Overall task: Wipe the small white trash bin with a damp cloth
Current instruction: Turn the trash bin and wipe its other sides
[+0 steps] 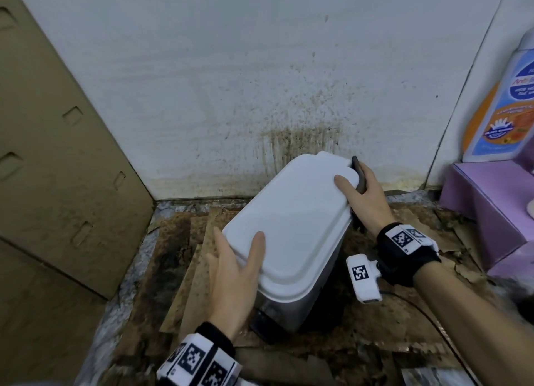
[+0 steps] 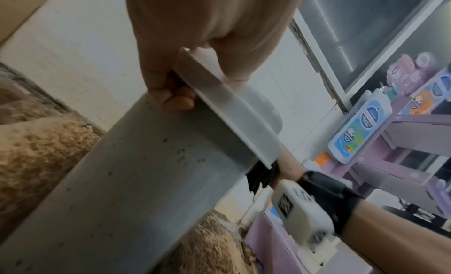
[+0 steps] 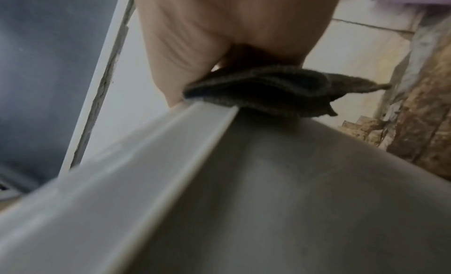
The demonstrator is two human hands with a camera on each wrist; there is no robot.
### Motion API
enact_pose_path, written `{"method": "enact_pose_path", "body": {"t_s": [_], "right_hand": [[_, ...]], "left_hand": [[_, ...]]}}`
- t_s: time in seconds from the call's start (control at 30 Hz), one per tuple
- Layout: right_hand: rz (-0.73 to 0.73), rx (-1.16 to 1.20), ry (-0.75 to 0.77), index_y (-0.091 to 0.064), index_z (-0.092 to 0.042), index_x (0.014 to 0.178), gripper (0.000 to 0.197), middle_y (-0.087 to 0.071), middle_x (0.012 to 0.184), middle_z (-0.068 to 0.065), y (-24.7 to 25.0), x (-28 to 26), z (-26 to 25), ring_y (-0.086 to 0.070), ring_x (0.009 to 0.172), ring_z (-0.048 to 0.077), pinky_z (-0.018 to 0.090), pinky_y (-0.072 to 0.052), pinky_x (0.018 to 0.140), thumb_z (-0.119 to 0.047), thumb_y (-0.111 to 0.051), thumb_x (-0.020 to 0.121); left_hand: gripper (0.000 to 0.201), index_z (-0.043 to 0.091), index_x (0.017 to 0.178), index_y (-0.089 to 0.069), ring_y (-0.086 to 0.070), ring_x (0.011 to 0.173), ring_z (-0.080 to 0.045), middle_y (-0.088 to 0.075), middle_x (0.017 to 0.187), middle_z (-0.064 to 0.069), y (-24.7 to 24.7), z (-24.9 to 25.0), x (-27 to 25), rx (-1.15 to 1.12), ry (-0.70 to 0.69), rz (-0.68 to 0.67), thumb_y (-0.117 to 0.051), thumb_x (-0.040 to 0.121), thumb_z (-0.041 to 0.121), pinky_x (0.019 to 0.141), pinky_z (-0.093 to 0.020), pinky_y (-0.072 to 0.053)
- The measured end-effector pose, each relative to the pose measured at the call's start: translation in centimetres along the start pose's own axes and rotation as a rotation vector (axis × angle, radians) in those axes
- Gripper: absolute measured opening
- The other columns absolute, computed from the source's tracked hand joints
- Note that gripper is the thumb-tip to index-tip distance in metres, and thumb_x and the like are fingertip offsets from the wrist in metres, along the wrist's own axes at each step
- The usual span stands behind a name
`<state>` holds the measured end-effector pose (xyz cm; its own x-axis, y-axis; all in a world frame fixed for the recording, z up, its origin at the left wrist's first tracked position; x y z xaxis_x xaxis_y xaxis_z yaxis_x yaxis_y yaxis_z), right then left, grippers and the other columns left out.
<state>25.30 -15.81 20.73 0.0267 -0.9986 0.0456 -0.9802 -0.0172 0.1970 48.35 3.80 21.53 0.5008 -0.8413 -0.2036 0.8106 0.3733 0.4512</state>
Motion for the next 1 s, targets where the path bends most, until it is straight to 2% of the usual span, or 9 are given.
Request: {"method": "enact_pose_path", "body": {"t_s": [0.13, 0.23, 0.3, 0.37, 0.53, 0.67, 0.73, 0.9, 1.0], "right_hand": [[0.224, 0.079, -0.062, -0.035, -0.052, 0.147, 0.080, -0.040, 0.154, -0.011, 0.6, -2.6, 1.3, -0.033, 0.145, 0.020, 0.053, -0.038, 0.114, -0.070, -0.067, 0.076], [0.403, 0.034, -0.117, -0.029, -0.036, 0.155, 0.077, -0.033, 0.157, 0.000, 0.7, -5.7, 0.9, -0.020, 0.149, 0.025, 0.049, -0.030, 0.116, -0.053, -0.064, 0.088], [0.501, 0.017, -0.156, -0.024, -0.028, 0.157, 0.080, -0.029, 0.158, 0.006, 0.4, -7.8, 0.6, -0.016, 0.148, 0.026, 0.046, -0.027, 0.114, -0.050, -0.063, 0.091], [0.557, 0.023, -0.172, -0.020, -0.025, 0.158, 0.083, -0.027, 0.156, 0.009, -0.3, -9.3, 0.6, -0.015, 0.145, 0.027, 0.044, -0.027, 0.112, -0.049, -0.063, 0.091], [0.562, 0.013, -0.156, -0.014, -0.024, 0.159, 0.089, -0.025, 0.151, 0.009, -1.7, -10.7, 0.9, -0.016, 0.139, 0.025, 0.042, -0.027, 0.111, -0.051, -0.064, 0.090], [0.504, 0.036, -0.127, -0.012, -0.024, 0.160, 0.077, -0.024, 0.150, 0.007, -2.4, -10.5, 0.8, -0.015, 0.140, 0.021, 0.028, -0.023, 0.101, -0.050, -0.050, 0.099], [0.510, 0.059, -0.112, -0.015, -0.023, 0.160, 0.063, -0.026, 0.152, 0.011, -2.0, -10.1, 0.7, -0.016, 0.143, 0.023, 0.028, -0.023, 0.101, -0.045, -0.037, 0.105], [0.539, 0.102, -0.126, -0.024, -0.019, 0.158, 0.052, -0.031, 0.157, 0.012, 0.9, -8.0, 1.2, -0.028, 0.146, 0.027, 0.021, -0.021, 0.097, -0.035, -0.027, 0.109], [0.468, 0.139, -0.087, -0.030, -0.019, 0.157, 0.050, -0.042, 0.153, 0.005, 2.7, -5.8, 1.3, -0.040, 0.138, 0.020, 0.022, -0.028, 0.099, -0.034, -0.028, 0.109]], "left_hand": [[0.093, 0.035, 0.162, 0.002, -0.020, 0.153, -0.022, -0.011, 0.168, -0.003, 1.2, 0.4, 2.0, -0.014, -0.101, 0.009, -0.049, 0.092, 0.068, 0.115, -0.036, -0.029], [0.099, 0.044, 0.160, -0.008, -0.013, 0.157, -0.020, -0.011, 0.170, 0.008, 2.6, 0.8, 4.9, -0.052, -0.137, -0.038, -0.050, 0.080, 0.085, 0.122, -0.055, -0.026], [0.104, 0.044, 0.159, -0.010, -0.014, 0.157, -0.021, -0.015, 0.169, 0.010, 3.1, 0.9, 6.5, -0.067, -0.138, -0.049, -0.047, 0.074, 0.092, 0.121, -0.058, -0.027], [0.096, 0.041, 0.160, -0.009, -0.015, 0.156, -0.021, -0.013, 0.169, 0.007, 3.1, 1.4, 7.1, -0.073, -0.143, -0.048, -0.045, 0.083, 0.085, 0.121, -0.058, -0.026], [0.085, 0.035, 0.161, -0.009, -0.021, 0.152, -0.025, -0.013, 0.165, 0.000, 2.9, 0.9, 7.5, -0.012, -0.117, -0.036, -0.050, 0.094, 0.067, 0.122, -0.052, -0.025], [0.105, 0.036, 0.161, -0.009, -0.019, 0.154, -0.026, -0.014, 0.168, 0.001, 3.4, -0.1, 8.3, 0.035, -0.091, -0.028, -0.052, 0.079, 0.085, 0.122, -0.056, -0.025], [0.117, 0.037, 0.160, -0.013, -0.024, 0.152, -0.025, -0.022, 0.166, 0.003, 3.4, -0.4, 8.5, 0.029, -0.112, -0.021, -0.054, 0.066, 0.094, 0.120, -0.058, -0.028], [0.115, 0.036, 0.155, -0.025, -0.036, 0.146, -0.026, -0.037, 0.160, 0.005, 3.1, -1.0, 7.8, 0.032, -0.111, 0.003, -0.060, 0.062, 0.094, 0.116, -0.057, -0.035], [0.125, 0.025, 0.159, -0.013, -0.041, 0.143, -0.032, -0.035, 0.162, -0.006, 3.5, -1.1, 7.3, 0.061, -0.048, 0.081, -0.062, 0.063, 0.090, 0.113, -0.057, -0.039]]}}
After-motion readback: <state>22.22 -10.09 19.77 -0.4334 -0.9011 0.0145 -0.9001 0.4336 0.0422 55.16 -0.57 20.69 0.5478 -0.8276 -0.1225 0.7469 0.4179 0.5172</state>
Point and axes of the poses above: each hand's wrist, its own x-axis towards the middle knuckle, its own y-axis out of the back of the hand, z = x × y, the point moved 6 cm from there along x, towards the middle knuckle
